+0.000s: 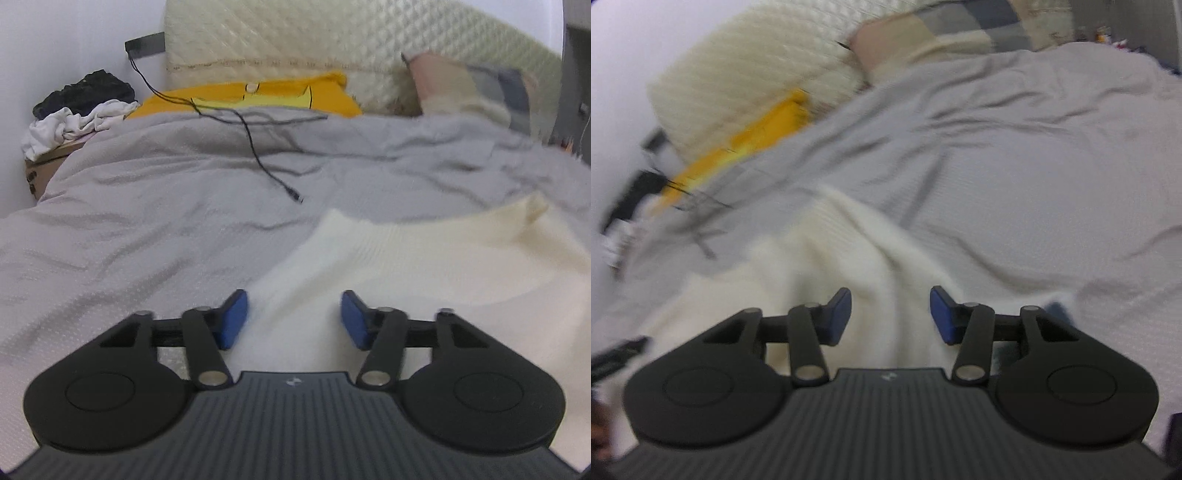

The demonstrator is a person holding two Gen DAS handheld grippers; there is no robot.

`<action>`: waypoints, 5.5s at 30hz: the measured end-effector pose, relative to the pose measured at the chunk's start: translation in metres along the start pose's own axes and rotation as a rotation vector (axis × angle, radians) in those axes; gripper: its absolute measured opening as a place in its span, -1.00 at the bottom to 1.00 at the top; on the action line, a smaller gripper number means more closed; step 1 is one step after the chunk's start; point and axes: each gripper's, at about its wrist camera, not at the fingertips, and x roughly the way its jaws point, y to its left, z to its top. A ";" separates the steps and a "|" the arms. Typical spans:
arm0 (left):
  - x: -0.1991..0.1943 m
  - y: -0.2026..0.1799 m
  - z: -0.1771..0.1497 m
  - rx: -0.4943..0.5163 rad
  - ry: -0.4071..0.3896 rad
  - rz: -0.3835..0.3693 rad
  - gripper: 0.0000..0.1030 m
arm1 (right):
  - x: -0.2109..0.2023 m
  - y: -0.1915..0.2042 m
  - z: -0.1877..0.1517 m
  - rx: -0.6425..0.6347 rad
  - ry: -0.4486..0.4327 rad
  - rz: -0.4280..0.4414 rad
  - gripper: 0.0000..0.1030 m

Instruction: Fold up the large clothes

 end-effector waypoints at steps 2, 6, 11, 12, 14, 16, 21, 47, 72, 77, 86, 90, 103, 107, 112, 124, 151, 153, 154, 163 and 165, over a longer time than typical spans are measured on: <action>0.004 -0.002 -0.001 0.018 0.018 0.025 -0.37 | 0.009 -0.001 -0.003 -0.017 0.014 -0.017 -0.06; 0.003 0.007 -0.003 -0.015 -0.006 0.050 -0.82 | 0.006 0.006 -0.005 -0.050 -0.003 -0.044 -0.64; -0.024 0.030 0.007 -0.118 -0.112 0.056 -0.85 | -0.023 0.003 0.000 -0.015 -0.086 -0.062 -0.84; -0.031 0.038 0.009 -0.162 -0.134 0.047 -0.85 | -0.032 0.000 0.003 0.010 -0.117 -0.055 -0.84; -0.041 0.051 0.012 -0.241 -0.167 0.016 -0.85 | -0.046 -0.007 0.007 0.051 -0.154 -0.050 -0.85; -0.048 0.058 0.012 -0.290 -0.190 0.005 -0.85 | -0.053 -0.010 0.009 0.050 -0.181 -0.064 -0.85; -0.037 0.053 0.010 -0.293 -0.161 0.022 -0.85 | -0.026 -0.020 0.004 0.058 -0.127 -0.092 -0.85; -0.098 0.005 -0.016 -0.109 -0.059 -0.036 -0.09 | -0.067 0.002 -0.017 -0.012 -0.110 -0.044 0.10; -0.153 -0.042 -0.093 0.008 0.048 -0.164 -0.07 | -0.097 0.040 -0.110 -0.139 0.071 -0.010 0.13; -0.160 -0.043 -0.090 0.003 0.053 -0.152 0.00 | -0.106 0.032 -0.107 -0.027 0.078 0.020 0.14; -0.215 -0.034 -0.089 -0.092 -0.001 -0.203 0.42 | -0.140 0.008 -0.112 0.257 0.094 0.095 0.46; -0.225 -0.024 -0.097 -0.196 0.021 -0.268 0.64 | -0.145 -0.002 -0.119 0.364 0.118 0.093 0.81; -0.176 0.027 -0.115 -0.602 0.201 -0.328 0.73 | -0.098 -0.043 -0.144 0.843 0.212 0.318 1.00; -0.151 0.044 -0.127 -0.782 0.283 -0.442 0.74 | -0.086 -0.047 -0.140 0.916 0.177 0.351 1.00; -0.124 0.049 -0.143 -0.955 0.361 -0.561 0.81 | -0.101 -0.040 -0.123 0.868 0.059 0.501 1.00; -0.073 0.063 -0.149 -1.156 0.294 -0.565 0.79 | -0.109 -0.034 -0.113 0.834 -0.018 0.603 1.00; -0.156 0.052 -0.101 -0.838 -0.064 -0.448 -0.28 | -0.127 -0.022 -0.116 0.634 0.046 0.384 -0.43; -0.173 0.055 -0.100 -0.821 -0.087 -0.455 -0.28 | -0.142 -0.018 -0.114 0.607 0.027 0.398 -0.43; -0.185 0.057 -0.104 -0.816 -0.093 -0.459 -0.28 | -0.150 -0.018 -0.114 0.596 0.019 0.407 -0.43; -0.261 0.068 -0.128 -0.787 -0.075 -0.475 -0.26 | -0.216 -0.018 -0.142 0.559 0.002 0.425 -0.42; -0.273 0.072 -0.138 -0.791 -0.055 -0.483 -0.24 | -0.226 -0.018 -0.149 0.553 -0.001 0.425 -0.40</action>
